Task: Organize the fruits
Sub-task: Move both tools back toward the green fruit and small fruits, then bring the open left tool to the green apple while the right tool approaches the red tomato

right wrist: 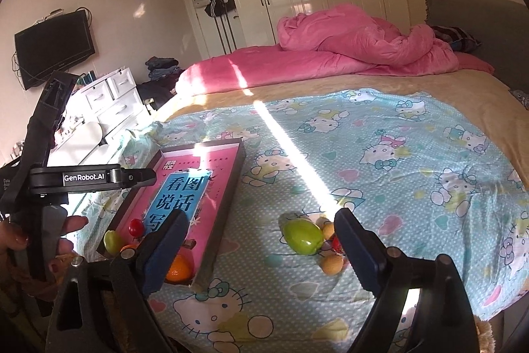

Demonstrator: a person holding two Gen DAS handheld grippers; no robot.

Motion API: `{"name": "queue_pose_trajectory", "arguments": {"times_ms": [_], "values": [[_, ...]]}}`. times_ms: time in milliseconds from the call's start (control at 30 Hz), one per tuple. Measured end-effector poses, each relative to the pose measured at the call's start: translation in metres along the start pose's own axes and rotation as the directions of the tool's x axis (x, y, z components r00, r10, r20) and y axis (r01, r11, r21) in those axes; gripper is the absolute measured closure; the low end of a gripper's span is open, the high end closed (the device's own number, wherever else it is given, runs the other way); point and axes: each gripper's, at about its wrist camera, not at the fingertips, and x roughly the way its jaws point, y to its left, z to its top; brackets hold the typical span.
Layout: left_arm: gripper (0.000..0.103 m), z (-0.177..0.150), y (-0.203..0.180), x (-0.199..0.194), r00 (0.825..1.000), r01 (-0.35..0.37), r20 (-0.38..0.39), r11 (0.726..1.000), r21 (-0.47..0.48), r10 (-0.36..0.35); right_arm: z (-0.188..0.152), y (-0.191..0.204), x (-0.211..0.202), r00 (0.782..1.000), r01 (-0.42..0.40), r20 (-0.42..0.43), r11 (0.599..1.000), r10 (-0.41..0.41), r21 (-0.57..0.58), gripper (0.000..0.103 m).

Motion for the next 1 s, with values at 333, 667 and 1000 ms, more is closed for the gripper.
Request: {"name": "queue_pose_trajectory", "arguments": {"times_ms": [333, 667, 1000], "values": [[0.028, -0.002, -0.034, -0.002, 1.000, 0.028, -0.015, 0.998, 0.064, -0.027, 0.002, -0.012, -0.010, 0.999, 0.037, 0.023, 0.999, -0.038, 0.033, 0.007], [0.028, -0.006, -0.062, -0.004, 0.999, 0.042, -0.031, 0.992, 0.119, -0.039, 0.000, -0.029, -0.017, 0.996, 0.079, 0.034, 0.993, -0.082, 0.085, 0.004], [0.028, -0.008, -0.088, -0.005, 0.998, 0.057, -0.042, 0.984, 0.171, -0.050, -0.001, -0.040, -0.027, 0.992, 0.106, 0.055, 0.989, -0.112, 0.106, 0.003]]}}
